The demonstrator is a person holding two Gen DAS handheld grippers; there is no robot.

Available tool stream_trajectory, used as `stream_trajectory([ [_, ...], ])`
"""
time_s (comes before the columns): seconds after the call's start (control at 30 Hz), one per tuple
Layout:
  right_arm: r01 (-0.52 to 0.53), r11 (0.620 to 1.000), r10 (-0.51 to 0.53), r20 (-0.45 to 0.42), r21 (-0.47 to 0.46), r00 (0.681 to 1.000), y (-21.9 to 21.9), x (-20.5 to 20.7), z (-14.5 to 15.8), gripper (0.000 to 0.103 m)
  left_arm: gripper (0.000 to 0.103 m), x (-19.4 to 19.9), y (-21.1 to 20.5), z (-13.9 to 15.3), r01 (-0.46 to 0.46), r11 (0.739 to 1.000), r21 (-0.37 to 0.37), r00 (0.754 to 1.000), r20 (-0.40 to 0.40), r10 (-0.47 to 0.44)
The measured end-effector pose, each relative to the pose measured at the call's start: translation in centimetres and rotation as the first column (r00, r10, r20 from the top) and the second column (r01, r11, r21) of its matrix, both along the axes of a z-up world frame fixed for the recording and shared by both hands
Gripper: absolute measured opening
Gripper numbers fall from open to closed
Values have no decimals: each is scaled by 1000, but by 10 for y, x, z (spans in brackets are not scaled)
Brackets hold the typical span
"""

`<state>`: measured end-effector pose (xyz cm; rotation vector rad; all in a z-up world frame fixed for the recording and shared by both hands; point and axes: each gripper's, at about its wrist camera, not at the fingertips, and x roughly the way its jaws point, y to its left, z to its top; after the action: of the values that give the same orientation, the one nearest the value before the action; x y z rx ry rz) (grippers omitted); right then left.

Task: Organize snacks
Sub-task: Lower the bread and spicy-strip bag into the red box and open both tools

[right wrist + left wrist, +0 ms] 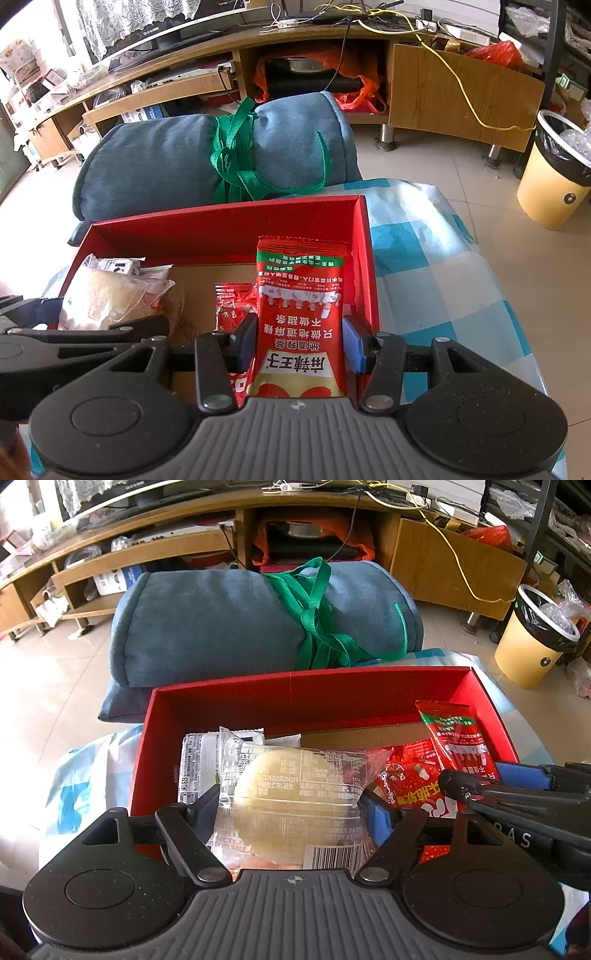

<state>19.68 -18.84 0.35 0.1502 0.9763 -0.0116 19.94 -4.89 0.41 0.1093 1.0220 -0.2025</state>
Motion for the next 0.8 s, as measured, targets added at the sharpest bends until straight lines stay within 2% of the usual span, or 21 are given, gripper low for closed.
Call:
stream_trajectory([
  [0.2,-5,1000,5,2,-5,1000,0,0,1,45,86,2,2,0,-3,1000,5,1000,-13,3],
  [0.8,17,995,-20,39,97,999,-10,-5,13,47,87,2,17,12,-36,992,-125,998,-57,29],
])
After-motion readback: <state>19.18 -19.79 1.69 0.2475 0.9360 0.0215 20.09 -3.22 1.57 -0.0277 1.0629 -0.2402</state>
